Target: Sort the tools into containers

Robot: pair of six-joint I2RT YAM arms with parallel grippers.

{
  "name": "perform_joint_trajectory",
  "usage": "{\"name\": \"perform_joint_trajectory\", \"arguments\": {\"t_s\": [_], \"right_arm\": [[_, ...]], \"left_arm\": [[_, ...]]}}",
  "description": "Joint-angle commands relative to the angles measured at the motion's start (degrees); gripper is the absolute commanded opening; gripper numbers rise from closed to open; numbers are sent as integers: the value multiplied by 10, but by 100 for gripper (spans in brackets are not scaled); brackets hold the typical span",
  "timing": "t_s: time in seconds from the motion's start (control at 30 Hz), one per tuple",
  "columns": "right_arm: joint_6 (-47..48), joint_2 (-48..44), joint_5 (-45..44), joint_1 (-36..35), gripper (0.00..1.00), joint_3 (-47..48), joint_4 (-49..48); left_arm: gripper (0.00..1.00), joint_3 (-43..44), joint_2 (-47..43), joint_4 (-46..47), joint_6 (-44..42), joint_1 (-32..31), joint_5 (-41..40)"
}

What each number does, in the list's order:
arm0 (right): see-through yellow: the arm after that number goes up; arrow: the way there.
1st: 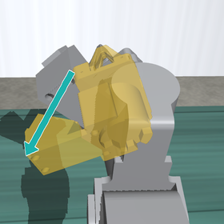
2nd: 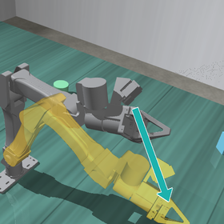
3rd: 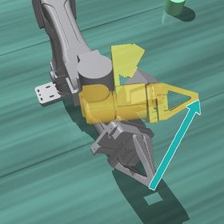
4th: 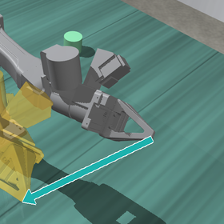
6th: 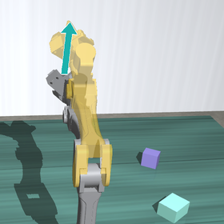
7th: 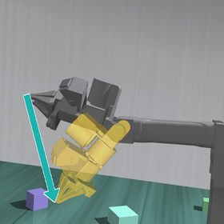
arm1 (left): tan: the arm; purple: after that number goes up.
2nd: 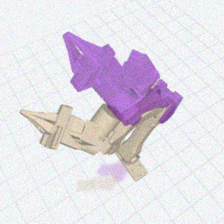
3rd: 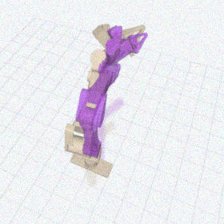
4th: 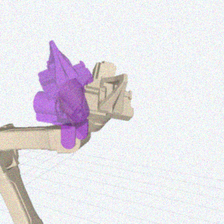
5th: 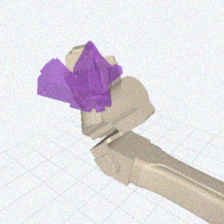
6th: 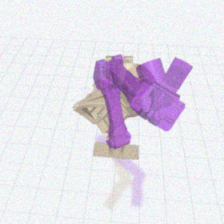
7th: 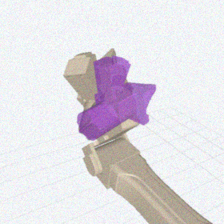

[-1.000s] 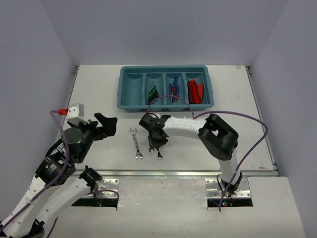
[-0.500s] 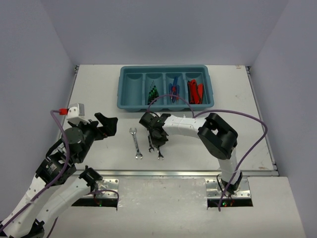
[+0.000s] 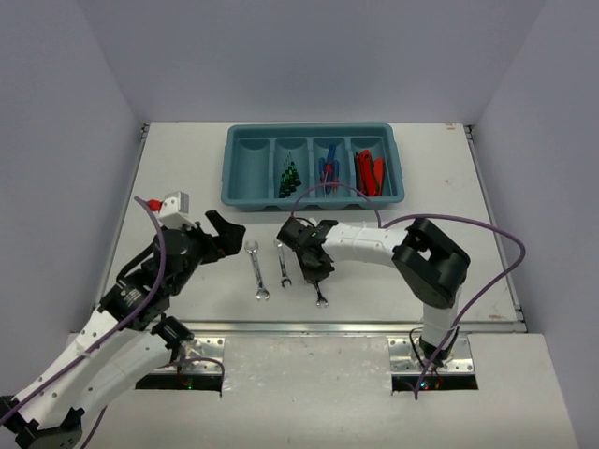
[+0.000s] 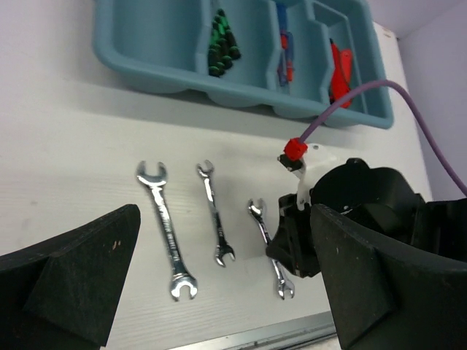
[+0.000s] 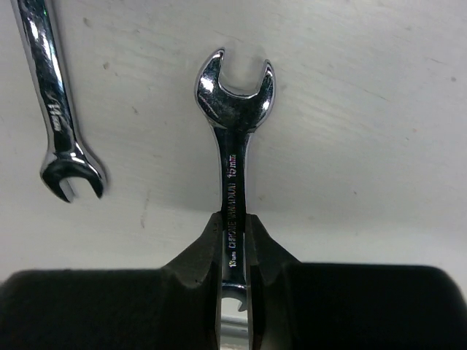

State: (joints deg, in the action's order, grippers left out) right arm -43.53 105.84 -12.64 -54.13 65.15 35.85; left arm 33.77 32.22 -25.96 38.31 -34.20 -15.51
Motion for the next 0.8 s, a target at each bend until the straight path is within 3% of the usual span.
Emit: {"name": "perform_joint_trajectory", "arguments": {"t_s": [0.0,0.1,0.33,0.53,0.77], "right_arm": [[16,-75,-30,2,0,-11,-3],[20,-107,-33,2,0,-27,-7],[43,-188,-7,2,0,-67,-46],[68,-262,67,1,0,-112,-134],[81,-307,117,-1,0,-125,-181]], "left_arm": [[100,-127,37,284,75,1,174],[100,-176,88,430,98,0,231],[100,-226,213,675,171,-1,291],[89,-211,283,732,189,-22,286],[71,-178,328,729,195,-48,267]]}}
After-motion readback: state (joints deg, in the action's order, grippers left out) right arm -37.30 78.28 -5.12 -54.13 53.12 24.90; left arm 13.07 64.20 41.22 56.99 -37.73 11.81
